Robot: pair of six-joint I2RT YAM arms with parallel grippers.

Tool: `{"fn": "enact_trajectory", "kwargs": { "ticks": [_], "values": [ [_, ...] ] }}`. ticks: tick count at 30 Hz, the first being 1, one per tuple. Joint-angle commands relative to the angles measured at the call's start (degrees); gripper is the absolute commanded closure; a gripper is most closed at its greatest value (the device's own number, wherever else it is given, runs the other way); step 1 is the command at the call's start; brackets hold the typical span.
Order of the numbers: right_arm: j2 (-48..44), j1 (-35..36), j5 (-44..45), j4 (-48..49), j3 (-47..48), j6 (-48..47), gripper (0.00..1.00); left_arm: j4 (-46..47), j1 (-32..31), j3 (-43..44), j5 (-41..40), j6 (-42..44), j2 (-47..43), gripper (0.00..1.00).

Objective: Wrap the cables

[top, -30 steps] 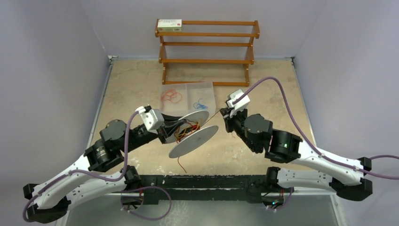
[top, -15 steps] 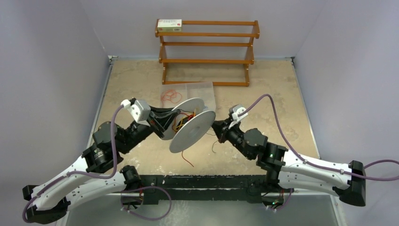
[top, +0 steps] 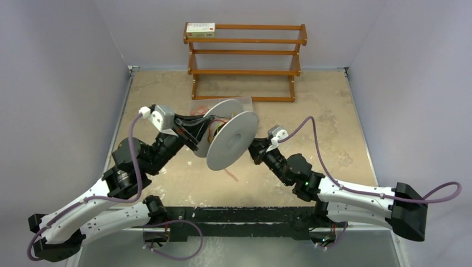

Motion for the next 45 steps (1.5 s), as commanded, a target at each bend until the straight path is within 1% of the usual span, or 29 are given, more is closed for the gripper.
{"fn": "enact_trajectory", "kwargs": {
  "ticks": [1,5,12,19,22,26,31,33,34,36,38,40,45],
  "values": [
    [1.8,0.8,-5.5,6.9,0.7,-5.5,0.85,16.8,-0.4,7.5,2.9,-5.5,0.7,1.00],
    [1.6,0.1,-7.0,5.9,1.1,-7.4,0.74,15.1,-0.3,9.2,1.9,-4.6,1.5,1.00],
    [0.6,0.0,-7.8,6.1,0.0,-8.2,0.52,14.7,-0.4,10.4,-1.0,-4.5,2.4,1.00],
    [-3.8,0.0,-10.0,6.0,-3.1,-6.8,0.42,14.3,-0.4,11.7,-5.0,-4.0,3.0,1.00],
    [-7.1,0.1,-11.7,2.0,-4.1,-5.0,0.40,13.6,-0.3,13.0,-5.9,-3.4,3.5,1.00],
    [-12.8,0.1,-15.4,-9.7,-2.0,-1.5,0.40,11.6,-0.3,14.4,-7.5,-2.1,3.6,1.00],
    [-22.3,0.0,-15.6,-21.6,0.6,-0.1,0.39,10.2,-0.4,14.8,-8.3,-1.1,3.2,1.00],
    [-25.7,0.1,-15.6,-24.9,1.2,-0.7,0.39,9.6,-0.3,14.9,-8.4,-0.7,3.1,1.00],
    [-27.1,0.1,-14.3,-26.1,1.4,-1.4,0.38,9.5,-0.3,15.0,-8.4,-0.7,2.9,1.00],
    [-28.6,0.1,-11.5,-27.2,1.5,-3.7,0.37,9.0,-0.3,15.2,-8.2,-0.3,2.7,1.00],
    [-28.1,0.0,-8.6,-25.7,0.9,-5.8,0.34,8.3,-0.3,15.5,-8.1,0.0,2.4,1.00],
    [-25.4,0.0,-5.7,-23.9,1.1,-7.8,0.33,7.8,-0.4,15.8,-7.9,0.3,2.3,1.00],
    [-17.0,-0.1,-5.2,-17.3,0.9,-14.5,0.31,5.4,-0.3,17.6,-6.4,1.1,2.8,1.00]
  ]
}}
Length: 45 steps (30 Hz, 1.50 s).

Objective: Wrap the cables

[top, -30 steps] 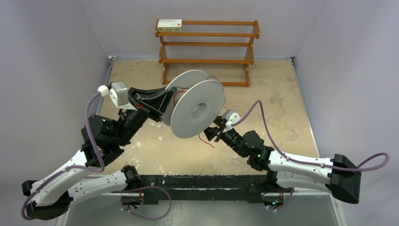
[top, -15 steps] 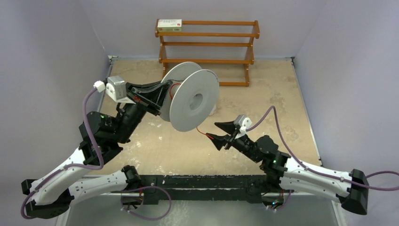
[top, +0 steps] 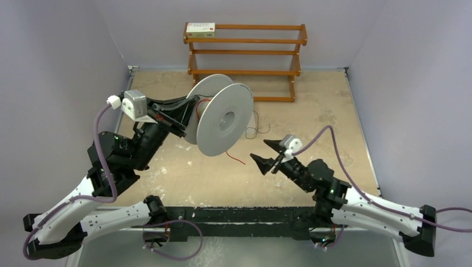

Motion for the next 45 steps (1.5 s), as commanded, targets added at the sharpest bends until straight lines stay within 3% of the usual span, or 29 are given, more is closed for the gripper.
{"fn": "enact_trajectory", "kwargs": {
  "ticks": [1,6,11,20,24,32,42,45],
  "values": [
    [6.6,-0.3,3.1,7.8,1.0,-8.1,0.31,4.4,-0.1,4.7,1.5,1.0,-0.9,1.00],
    [12.3,-1.8,4.1,19.0,-3.4,-14.5,0.29,3.8,-0.1,5.4,3.3,1.0,-0.5,1.00],
    [15.8,-6.5,-2.4,27.9,-7.2,-20.2,0.30,2.6,-0.1,6.6,4.5,0.7,-0.3,1.00],
    [22.7,-10.9,-14.9,31.9,-5.9,-23.0,0.32,2.4,-0.1,6.9,5.0,0.2,-0.5,1.00],
    [23.8,-12.8,-16.5,31.3,-4.9,-23.0,0.35,2.5,-0.1,7.1,5.6,0.0,-0.1,1.00],
    [27.2,-15.6,-17.4,29.6,-3.3,-21.0,0.54,3.7,-0.1,7.2,6.3,-0.8,0.1,1.00],
    [32.8,-16.7,-22.7,32.2,-2.0,-18.4,0.99,4.2,-0.1,7.4,6.0,-1.7,0.0,1.00],
    [33.2,-16.7,-24.9,33.1,-2.4,-17.6,1.00,4.2,-0.1,7.1,4.2,-1.5,-0.1,1.00]
  ]
}}
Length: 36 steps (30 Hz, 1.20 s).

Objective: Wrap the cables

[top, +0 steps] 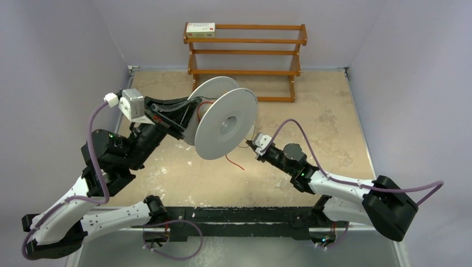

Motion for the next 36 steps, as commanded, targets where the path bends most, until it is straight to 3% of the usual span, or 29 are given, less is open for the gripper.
{"fn": "enact_trajectory", "kwargs": {
  "ticks": [1,9,20,36],
  "values": [
    [0.0,-0.2,-4.7,5.2,1.8,2.0,1.00,7.8,-0.1,3.1,-2.2,-1.3,-0.9,1.00],
    [1.8,0.6,-13.7,11.2,-0.5,12.0,1.00,12.3,-0.1,0.5,-14.6,-1.0,1.1,1.00],
    [3.7,13.3,-10.1,12.2,-1.5,15.7,1.00,26.6,-0.1,-2.0,-33.6,10.4,11.7,1.00],
    [-9.6,25.2,-3.3,-8.0,7.6,12.7,1.00,36.7,0.0,-2.2,-45.8,35.2,33.0,1.00]
  ]
}}
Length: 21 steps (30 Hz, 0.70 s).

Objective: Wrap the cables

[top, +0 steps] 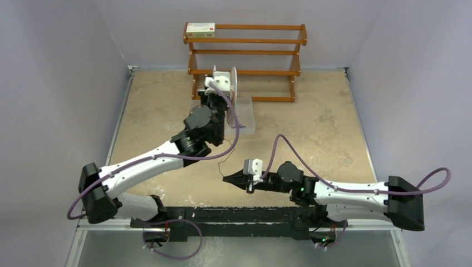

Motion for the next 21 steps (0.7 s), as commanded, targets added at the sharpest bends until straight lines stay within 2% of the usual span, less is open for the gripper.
{"fn": "enact_trajectory", "kwargs": {
  "ticks": [1,7,15,21],
  "values": [
    [-4.9,2.2,4.1,-5.4,5.7,-1.6,1.00,7.4,0.0,0.3,-3.2,9.2,2.8,1.00],
    [-11.2,3.5,8.3,-14.9,11.5,-3.1,1.00,-1.3,1.4,-0.5,-2.6,6.1,4.8,1.00],
    [-22.0,3.5,14.5,-24.5,18.0,-6.9,1.00,-7.3,3.9,-4.4,0.0,0.7,1.8,1.00],
    [-23.6,3.5,23.0,-31.7,25.4,-9.4,1.00,-12.2,4.0,-7.0,5.0,-0.8,-1.0,1.00]
  ]
}}
